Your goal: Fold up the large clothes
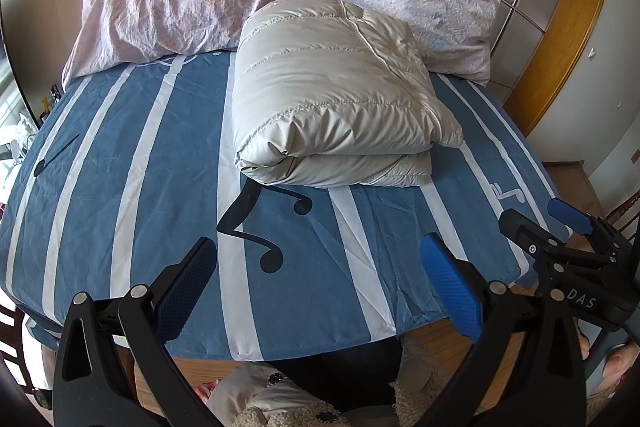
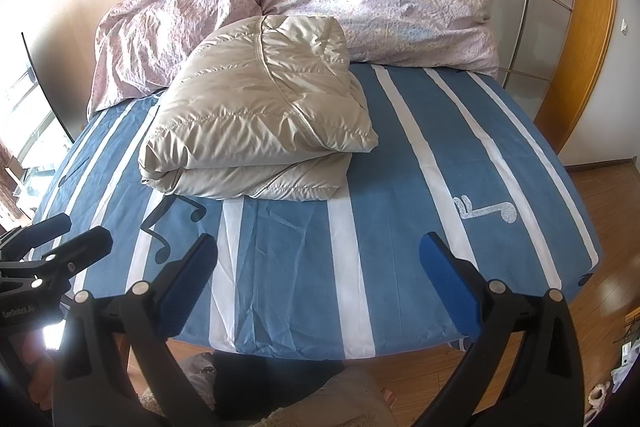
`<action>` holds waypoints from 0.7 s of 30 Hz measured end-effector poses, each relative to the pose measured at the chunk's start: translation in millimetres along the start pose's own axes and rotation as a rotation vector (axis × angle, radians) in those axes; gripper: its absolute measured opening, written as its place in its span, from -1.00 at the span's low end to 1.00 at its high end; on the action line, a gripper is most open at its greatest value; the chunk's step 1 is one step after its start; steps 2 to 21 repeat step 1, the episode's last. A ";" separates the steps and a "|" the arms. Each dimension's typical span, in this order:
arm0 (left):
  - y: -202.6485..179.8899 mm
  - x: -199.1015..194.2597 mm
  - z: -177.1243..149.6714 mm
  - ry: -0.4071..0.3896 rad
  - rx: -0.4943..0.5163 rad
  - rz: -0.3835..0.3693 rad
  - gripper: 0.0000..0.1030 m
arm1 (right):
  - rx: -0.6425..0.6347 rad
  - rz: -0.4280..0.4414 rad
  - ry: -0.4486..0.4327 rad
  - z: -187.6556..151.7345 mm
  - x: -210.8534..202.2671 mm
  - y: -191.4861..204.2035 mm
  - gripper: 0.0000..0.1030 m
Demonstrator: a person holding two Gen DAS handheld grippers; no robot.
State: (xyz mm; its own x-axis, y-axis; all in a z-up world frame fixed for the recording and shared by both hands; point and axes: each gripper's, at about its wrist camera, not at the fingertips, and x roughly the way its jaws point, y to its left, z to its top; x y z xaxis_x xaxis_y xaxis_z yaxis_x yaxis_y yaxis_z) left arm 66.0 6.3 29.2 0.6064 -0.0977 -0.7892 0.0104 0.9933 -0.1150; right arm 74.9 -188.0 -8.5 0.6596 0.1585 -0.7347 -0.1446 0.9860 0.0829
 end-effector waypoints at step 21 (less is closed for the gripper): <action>-0.1 0.2 0.0 0.001 0.000 0.000 0.97 | 0.000 0.001 0.000 -0.1 0.1 -0.2 0.96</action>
